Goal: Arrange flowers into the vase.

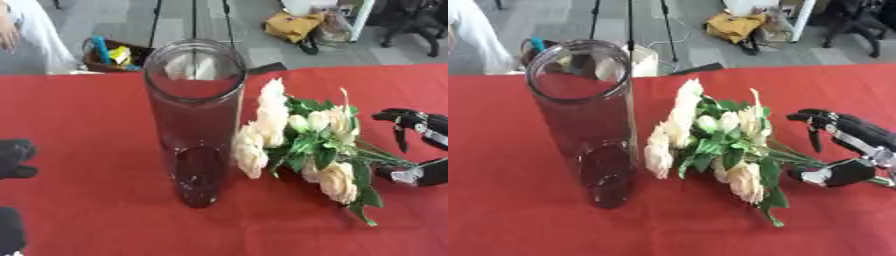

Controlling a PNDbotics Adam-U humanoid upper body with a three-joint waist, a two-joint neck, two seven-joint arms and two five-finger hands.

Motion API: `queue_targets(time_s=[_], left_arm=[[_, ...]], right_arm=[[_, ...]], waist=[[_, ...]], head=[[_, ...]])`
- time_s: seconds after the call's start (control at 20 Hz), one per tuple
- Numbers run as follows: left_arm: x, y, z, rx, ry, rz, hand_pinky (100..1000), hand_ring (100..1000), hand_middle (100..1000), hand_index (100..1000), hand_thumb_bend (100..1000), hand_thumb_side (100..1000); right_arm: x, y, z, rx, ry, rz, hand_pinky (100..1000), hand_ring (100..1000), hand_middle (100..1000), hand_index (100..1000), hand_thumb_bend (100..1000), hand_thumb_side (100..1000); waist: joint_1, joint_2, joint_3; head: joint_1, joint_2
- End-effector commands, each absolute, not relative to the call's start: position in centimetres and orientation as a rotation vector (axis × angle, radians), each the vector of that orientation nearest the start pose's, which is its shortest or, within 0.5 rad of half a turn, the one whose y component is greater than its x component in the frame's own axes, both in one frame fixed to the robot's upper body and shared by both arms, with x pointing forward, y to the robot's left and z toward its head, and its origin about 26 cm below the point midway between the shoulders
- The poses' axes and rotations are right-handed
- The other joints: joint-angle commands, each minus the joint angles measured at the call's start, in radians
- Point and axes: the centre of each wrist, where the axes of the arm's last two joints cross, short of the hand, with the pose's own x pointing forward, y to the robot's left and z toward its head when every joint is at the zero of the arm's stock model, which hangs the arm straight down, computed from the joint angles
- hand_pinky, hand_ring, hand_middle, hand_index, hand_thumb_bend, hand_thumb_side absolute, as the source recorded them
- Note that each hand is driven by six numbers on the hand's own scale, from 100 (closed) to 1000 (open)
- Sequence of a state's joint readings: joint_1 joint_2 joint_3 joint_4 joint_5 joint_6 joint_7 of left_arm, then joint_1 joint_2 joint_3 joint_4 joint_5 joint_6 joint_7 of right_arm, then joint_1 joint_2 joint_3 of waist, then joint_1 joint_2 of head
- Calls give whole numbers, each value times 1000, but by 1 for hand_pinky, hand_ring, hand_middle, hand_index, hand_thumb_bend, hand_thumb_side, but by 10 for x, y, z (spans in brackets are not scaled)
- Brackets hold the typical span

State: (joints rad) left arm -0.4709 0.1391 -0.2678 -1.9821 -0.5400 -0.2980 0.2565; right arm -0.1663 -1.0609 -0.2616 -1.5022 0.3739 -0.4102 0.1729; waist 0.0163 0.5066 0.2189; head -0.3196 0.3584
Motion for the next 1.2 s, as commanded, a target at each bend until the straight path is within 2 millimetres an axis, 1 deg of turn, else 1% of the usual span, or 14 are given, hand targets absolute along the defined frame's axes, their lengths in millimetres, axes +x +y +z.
queue_targets(time_s=[0.05, 0.3, 0.45, 0.5, 0.65, 0.75, 0.8, 0.85, 1.2], left_arm=[[295, 142, 223, -362, 3308, 572, 623, 732, 719, 796, 100, 748], [295, 142, 223, -363, 3308, 571, 622, 732, 719, 796, 100, 744], [295, 142, 223, -365, 3307, 574, 622, 731, 718, 795, 100, 743], [295, 142, 223, -366, 3307, 574, 622, 731, 718, 795, 100, 736], [295, 141, 223, -364, 3309, 575, 621, 731, 718, 796, 100, 746], [295, 141, 223, -362, 3309, 576, 621, 731, 719, 795, 100, 742], [295, 141, 223, -361, 3308, 576, 621, 731, 719, 795, 100, 742], [295, 141, 224, -359, 3308, 575, 620, 730, 719, 795, 100, 741], [295, 140, 224, -351, 3308, 574, 615, 727, 719, 795, 100, 740]], right_arm=[[285, -506, 270, -1209, -1611, 1300, 1000, 1000, 354, 1000, 466, 516], [286, -506, 268, -1212, -1578, 1330, 1000, 1000, 272, 1000, 469, 496], [286, -505, 266, -1206, -1566, 1350, 1000, 1000, 272, 1000, 447, 486], [285, -506, 266, -1203, -1567, 1352, 1000, 1000, 271, 1000, 434, 496], [285, -505, 268, -1197, -1577, 1360, 1000, 1000, 252, 1000, 444, 496], [285, -503, 268, -1202, -1582, 1369, 1000, 1000, 188, 1000, 445, 519], [285, -502, 269, -1206, -1585, 1369, 1000, 1000, 173, 1000, 447, 523], [285, -501, 269, -1210, -1586, 1366, 982, 1000, 128, 1000, 448, 532], [287, -499, 264, -1218, -1564, 1370, 987, 1000, 100, 1000, 438, 532]], waist=[[-5, -18, 0], [-7, -13, 7], [-7, -12, 10], [-8, -12, 9], [-10, -12, 8], [-10, -13, 8], [-10, -13, 8], [-9, -13, 9], [-9, -16, 10]], head=[[-6, -17], [-5, -16], [-4, -12], [-4, -11], [-3, -11], [-3, -12], [-4, -11], [-5, -11], [-8, -15]])
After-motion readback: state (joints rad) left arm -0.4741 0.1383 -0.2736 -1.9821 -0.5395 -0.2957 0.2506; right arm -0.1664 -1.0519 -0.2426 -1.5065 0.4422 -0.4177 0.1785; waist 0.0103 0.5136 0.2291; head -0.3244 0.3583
